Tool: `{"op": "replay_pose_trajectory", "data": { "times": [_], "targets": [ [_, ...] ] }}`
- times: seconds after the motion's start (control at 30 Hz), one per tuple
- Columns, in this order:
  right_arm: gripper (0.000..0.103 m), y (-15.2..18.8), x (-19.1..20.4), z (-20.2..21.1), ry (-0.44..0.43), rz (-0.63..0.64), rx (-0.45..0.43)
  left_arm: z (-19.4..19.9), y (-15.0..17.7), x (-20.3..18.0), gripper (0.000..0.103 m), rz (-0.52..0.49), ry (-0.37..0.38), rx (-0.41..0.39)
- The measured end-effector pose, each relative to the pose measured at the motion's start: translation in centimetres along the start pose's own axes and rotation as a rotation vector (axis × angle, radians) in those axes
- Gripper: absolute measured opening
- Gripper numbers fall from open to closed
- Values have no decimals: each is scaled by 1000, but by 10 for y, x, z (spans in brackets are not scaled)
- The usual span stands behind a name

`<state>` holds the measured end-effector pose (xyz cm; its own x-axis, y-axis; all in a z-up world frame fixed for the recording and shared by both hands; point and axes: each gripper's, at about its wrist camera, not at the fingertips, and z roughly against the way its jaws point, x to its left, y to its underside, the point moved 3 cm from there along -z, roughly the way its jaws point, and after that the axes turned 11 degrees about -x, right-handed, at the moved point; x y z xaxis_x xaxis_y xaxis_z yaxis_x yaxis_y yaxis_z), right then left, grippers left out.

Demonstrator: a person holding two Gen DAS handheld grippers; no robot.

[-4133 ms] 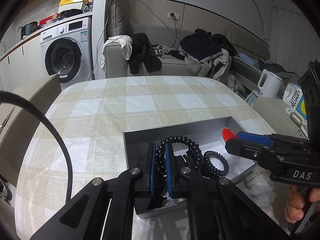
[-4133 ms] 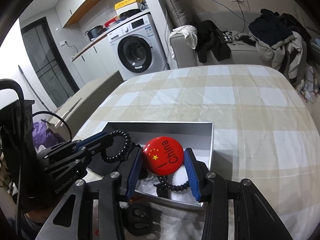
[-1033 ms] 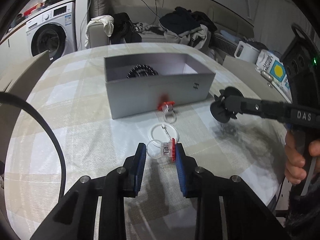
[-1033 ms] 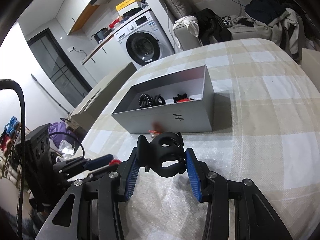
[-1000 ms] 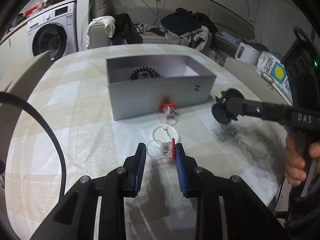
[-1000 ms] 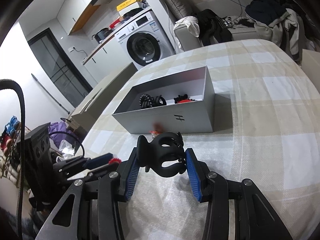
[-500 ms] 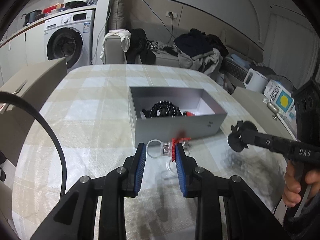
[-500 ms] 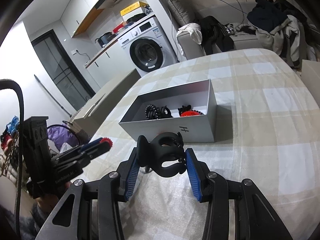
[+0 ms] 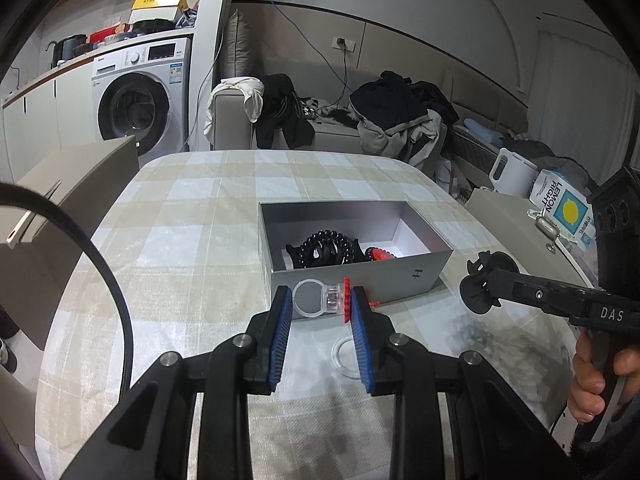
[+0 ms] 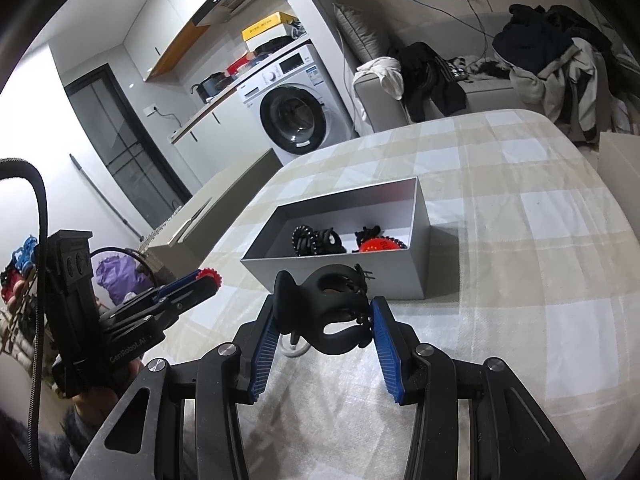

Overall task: Organize jewelry
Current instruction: 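Carry the black claw clip and clear ring over the grey box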

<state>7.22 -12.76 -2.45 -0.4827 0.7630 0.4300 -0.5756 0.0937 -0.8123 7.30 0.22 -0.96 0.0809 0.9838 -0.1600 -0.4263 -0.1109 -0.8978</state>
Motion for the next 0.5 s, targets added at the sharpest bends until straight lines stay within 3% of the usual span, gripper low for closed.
{"op": "replay_pose_trajectory", "data": {
  "times": [0.5],
  "targets": [
    [44, -9, -1, 1, -6, 7, -23, -3, -9, -5, 23, -9, 4, -19]
  ]
}}
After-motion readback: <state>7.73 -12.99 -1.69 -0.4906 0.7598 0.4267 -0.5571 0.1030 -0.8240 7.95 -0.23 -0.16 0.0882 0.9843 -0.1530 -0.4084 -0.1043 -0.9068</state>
